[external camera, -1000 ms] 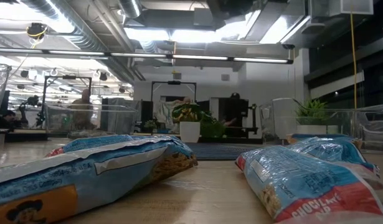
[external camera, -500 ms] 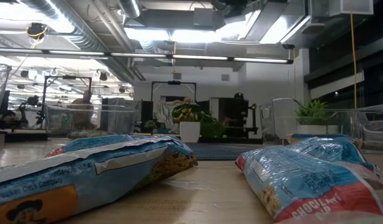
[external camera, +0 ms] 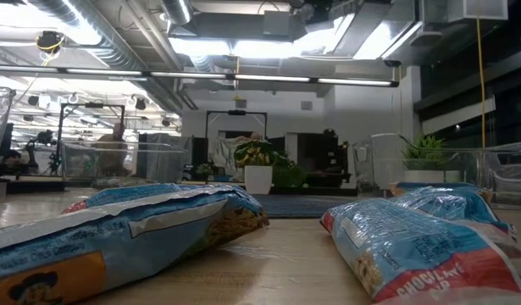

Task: Pick and place Granola Bars by type
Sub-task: Put the blue granola bar into the top left transparent bin

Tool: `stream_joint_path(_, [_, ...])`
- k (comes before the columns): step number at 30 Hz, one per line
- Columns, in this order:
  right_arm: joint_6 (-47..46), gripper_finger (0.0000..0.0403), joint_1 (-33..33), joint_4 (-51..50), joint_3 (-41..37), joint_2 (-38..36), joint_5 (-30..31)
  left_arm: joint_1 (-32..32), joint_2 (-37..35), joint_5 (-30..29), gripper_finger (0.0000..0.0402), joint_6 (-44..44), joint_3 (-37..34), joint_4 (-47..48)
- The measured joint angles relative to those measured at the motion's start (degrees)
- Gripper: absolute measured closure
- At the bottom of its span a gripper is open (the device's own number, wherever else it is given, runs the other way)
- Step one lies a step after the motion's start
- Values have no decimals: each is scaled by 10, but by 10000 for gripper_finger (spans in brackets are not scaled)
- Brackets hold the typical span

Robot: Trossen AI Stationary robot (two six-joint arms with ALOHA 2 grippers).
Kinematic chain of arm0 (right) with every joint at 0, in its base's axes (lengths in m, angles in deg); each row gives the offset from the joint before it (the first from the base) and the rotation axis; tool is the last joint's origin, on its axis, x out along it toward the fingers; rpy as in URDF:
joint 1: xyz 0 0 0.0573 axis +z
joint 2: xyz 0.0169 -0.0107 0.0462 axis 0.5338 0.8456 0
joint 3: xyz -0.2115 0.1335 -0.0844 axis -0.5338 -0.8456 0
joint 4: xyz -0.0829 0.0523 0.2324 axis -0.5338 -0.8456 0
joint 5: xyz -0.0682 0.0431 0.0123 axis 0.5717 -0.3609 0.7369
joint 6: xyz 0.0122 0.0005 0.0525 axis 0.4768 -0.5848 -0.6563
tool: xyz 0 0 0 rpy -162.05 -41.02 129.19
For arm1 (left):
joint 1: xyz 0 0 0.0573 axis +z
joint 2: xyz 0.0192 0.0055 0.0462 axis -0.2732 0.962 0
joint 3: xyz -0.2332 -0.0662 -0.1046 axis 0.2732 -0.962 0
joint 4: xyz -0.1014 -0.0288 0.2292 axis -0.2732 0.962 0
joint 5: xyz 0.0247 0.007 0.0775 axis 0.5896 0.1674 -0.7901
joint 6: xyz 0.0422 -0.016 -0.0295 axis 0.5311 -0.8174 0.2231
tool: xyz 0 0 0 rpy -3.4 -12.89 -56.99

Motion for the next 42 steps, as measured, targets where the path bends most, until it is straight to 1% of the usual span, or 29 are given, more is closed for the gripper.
stream_joint_path(8, [-18, 384, 0, 26, 0, 0, 0, 35, 31, 68, 205, 47, 0, -89])
stream_joint_path(12, [-32, 381, 0, 41, 0, 0, -9, 51, 47, 82, 179, 84, 0, -155])
stream_joint_path(15, [-34, 379, 0, 48, 0, 1, -10, 65, 63, 102, 168, 114, 0, -210])
stream_joint_path(19, [-62, 383, 1, 64, 0, 9, -12, 81, 85, 130, 166, 138, 0, -257])
stream_joint_path(25, [-80, 380, 1, 88, 0, 25, -20, 99, 107, 164, 168, 139, 0, -304])
stream_joint_path(30, [-94, 381, 5, 107, 0, 41, -40, 107, 111, 156, 168, 149, 0, -318])
stream_joint_path(42, [-94, 382, 32, 128, 0, 54, -43, 130, 111, 151, 172, 158, 0, -318])
